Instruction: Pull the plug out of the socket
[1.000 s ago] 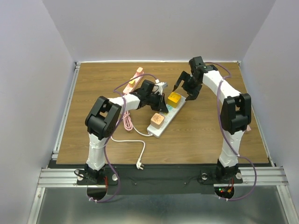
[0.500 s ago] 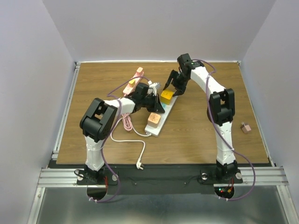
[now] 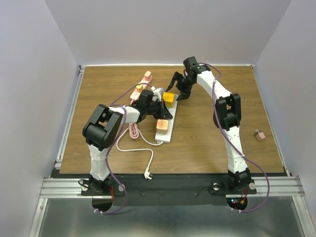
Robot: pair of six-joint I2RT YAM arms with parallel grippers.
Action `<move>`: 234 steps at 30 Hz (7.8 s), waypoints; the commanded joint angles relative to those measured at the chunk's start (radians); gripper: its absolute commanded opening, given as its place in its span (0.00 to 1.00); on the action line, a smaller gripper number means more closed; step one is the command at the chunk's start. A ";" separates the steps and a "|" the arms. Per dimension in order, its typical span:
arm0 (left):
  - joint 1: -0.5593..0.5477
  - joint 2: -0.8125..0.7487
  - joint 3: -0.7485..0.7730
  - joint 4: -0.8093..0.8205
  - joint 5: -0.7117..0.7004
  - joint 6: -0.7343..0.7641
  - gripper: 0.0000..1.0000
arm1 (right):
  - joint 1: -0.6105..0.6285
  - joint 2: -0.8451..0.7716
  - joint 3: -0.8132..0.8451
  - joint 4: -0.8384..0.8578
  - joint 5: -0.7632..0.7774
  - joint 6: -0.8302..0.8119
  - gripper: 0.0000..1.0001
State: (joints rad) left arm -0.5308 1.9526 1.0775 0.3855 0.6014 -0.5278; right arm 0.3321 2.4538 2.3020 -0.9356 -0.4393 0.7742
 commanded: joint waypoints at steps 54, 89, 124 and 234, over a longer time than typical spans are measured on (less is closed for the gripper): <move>0.092 0.118 -0.007 0.136 0.196 -0.081 0.00 | 0.582 -0.451 -0.638 0.073 0.818 0.140 0.73; -0.110 0.206 -0.146 0.236 0.012 -0.206 0.00 | 0.334 -0.754 -0.652 0.096 0.567 -0.274 0.00; -0.107 0.016 -0.044 0.089 -0.020 -0.161 0.00 | -0.373 -0.699 -0.994 -0.023 0.958 -0.116 0.01; -0.055 0.292 -0.024 0.441 0.100 -0.456 0.00 | 0.143 -0.248 -0.091 -0.141 0.510 -0.279 0.00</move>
State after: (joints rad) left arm -0.5823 2.1849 1.0691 0.9840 0.7338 -1.0454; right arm 0.4660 2.2971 2.2185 -1.1133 0.1265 0.5011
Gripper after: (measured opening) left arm 0.014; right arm 0.681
